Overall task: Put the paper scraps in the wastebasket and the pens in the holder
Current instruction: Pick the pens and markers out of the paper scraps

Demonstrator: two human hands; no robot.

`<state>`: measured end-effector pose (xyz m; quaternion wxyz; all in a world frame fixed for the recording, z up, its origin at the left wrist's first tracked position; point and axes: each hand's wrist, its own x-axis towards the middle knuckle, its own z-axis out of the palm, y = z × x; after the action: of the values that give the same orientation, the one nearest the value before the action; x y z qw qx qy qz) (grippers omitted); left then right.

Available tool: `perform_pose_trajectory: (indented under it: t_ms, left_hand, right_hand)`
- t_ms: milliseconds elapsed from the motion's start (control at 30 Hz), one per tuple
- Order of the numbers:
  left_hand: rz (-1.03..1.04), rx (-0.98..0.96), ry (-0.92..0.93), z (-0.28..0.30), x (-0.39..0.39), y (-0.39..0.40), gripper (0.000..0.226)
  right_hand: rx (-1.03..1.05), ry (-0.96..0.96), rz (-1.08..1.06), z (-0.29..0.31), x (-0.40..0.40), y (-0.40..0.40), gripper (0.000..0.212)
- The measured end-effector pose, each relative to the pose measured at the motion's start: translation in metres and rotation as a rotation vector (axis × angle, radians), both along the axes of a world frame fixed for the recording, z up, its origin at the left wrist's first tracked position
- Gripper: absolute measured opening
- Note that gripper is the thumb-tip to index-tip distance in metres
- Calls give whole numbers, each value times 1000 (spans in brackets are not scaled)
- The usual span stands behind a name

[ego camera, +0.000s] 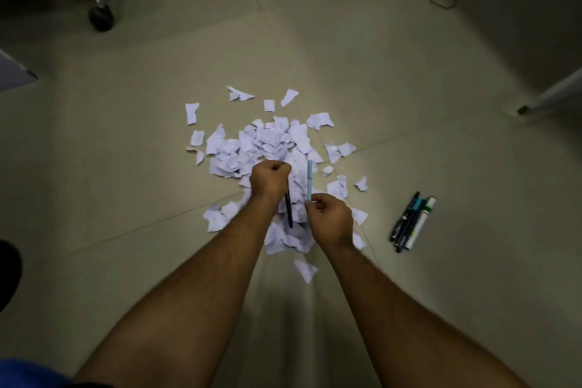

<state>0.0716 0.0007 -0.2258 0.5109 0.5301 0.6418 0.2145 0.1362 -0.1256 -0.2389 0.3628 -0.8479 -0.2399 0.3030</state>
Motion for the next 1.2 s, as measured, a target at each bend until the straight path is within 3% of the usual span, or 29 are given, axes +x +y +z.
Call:
perform_pose_trajectory:
  t_ms: [200, 400, 767, 1033, 1200]
  left_hand:
    - [-202, -104, -37, -9, 86, -57, 9]
    - [-542, -50, -30, -21, 157, -122, 25]
    - [-757, 47, 56, -22, 208, -176, 24]
    - [-773, 83, 120, -20, 202, -175, 20]
    - [-628, 42, 84, -14, 175, -148, 17]
  right_hand:
    - [-11, 43, -335, -3, 52, -48, 16]
    - [-107, 60, -677, -8, 103, -103, 22]
    - [-260, 49, -754, -12, 144, -154, 17]
    - [-109, -40, -842, -4, 136, -136, 11]
    - [-23, -3, -798, 1, 117, -102, 13]
